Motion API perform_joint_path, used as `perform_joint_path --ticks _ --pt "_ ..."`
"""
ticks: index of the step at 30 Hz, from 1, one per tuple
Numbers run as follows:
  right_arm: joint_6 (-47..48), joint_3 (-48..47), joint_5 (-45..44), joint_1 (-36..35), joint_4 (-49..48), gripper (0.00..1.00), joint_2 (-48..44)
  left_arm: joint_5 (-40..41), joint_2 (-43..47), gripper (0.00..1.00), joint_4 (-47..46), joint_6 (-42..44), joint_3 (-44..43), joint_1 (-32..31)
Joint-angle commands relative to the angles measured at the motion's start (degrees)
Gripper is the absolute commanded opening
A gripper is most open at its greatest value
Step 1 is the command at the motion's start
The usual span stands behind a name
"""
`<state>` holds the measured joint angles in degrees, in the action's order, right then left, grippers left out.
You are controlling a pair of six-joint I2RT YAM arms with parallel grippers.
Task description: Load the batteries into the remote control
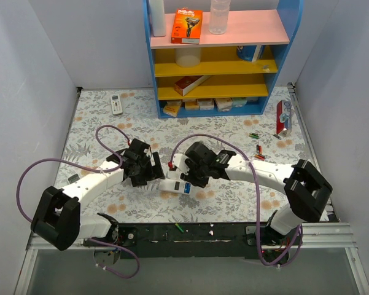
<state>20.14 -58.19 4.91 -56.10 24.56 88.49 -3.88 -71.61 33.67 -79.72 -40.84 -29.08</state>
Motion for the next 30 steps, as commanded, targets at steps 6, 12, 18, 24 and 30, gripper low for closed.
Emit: perform_joint_path --ticks 6,12,18,24,30 --pt "1.0 -0.8 -1.6 -2.5 -0.9 0.32 1.6 -0.4 -1.9 0.78 -0.7 1.0 -0.1 -0.2" --pt "-5.4 0.3 -3.8 5.7 -3.4 0.38 -2.1 2.2 1.0 0.8 -0.2 -0.1 -0.1 -0.2" --pt "-14.8 -1.8 -4.6 16.3 -6.4 0.57 -2.4 3.2 3.8 0.86 -0.6 -0.6 -0.3 -0.2" --pt "-24.8 -2.8 -11.6 22.2 -16.4 0.69 0.5 7.3 7.5 0.89 -1.1 -1.4 0.1 -0.2" --pt "-26.7 -6.7 -19.1 23.2 -28.8 0.75 10.0 7.8 10.9 0.92 -0.6 -2.3 0.6 -0.2"
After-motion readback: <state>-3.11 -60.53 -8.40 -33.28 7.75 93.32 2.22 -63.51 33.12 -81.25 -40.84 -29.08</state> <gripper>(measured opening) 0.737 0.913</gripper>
